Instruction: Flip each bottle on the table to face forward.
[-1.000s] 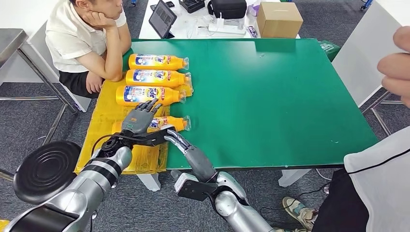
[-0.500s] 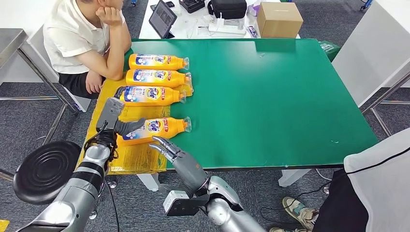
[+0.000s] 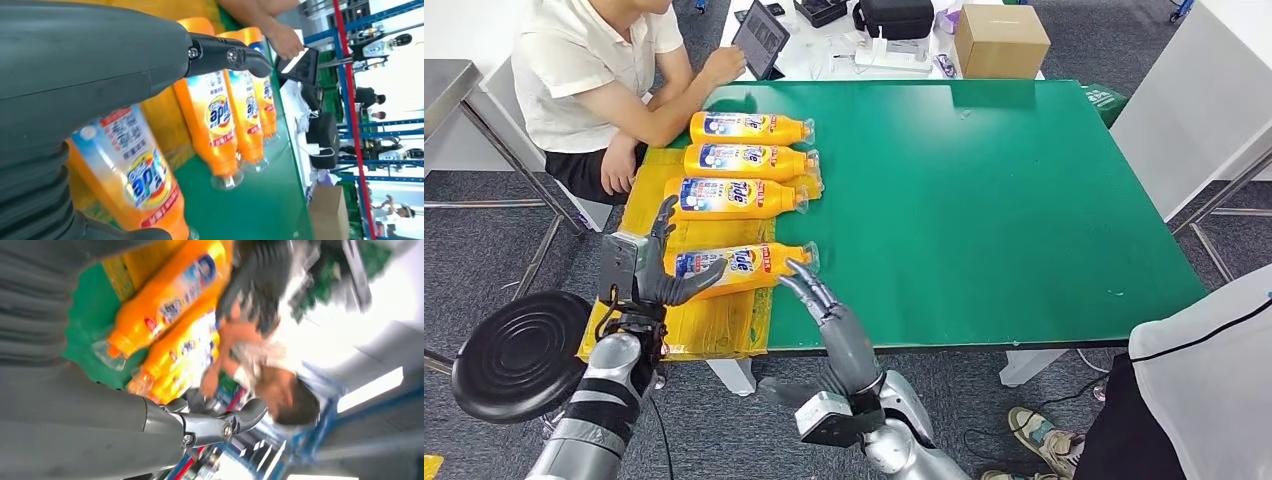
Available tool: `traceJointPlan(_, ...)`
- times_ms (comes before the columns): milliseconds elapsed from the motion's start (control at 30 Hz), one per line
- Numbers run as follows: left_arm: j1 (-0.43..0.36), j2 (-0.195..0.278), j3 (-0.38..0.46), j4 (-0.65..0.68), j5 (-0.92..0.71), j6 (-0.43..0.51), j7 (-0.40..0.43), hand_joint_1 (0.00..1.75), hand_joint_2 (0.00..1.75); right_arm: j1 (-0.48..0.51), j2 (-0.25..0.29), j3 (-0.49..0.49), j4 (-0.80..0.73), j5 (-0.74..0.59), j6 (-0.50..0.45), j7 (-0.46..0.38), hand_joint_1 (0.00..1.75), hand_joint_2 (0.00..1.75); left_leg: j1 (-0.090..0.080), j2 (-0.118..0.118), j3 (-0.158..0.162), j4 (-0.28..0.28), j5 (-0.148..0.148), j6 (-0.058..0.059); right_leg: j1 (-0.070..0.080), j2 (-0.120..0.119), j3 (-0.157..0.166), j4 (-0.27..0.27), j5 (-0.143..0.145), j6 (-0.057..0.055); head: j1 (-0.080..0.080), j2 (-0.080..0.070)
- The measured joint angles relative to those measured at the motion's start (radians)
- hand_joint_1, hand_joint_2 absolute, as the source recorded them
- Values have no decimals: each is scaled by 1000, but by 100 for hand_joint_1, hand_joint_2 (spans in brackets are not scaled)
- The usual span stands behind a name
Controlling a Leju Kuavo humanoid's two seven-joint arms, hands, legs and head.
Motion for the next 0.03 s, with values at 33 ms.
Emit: traceJointPlan(33,10,0,-3,-9,8,-4,0,0,175,6,0,-6,-6,-12,-11,-7,0,175,0,0,0,0,0,0,0,0,0,0,0,0,0,0)
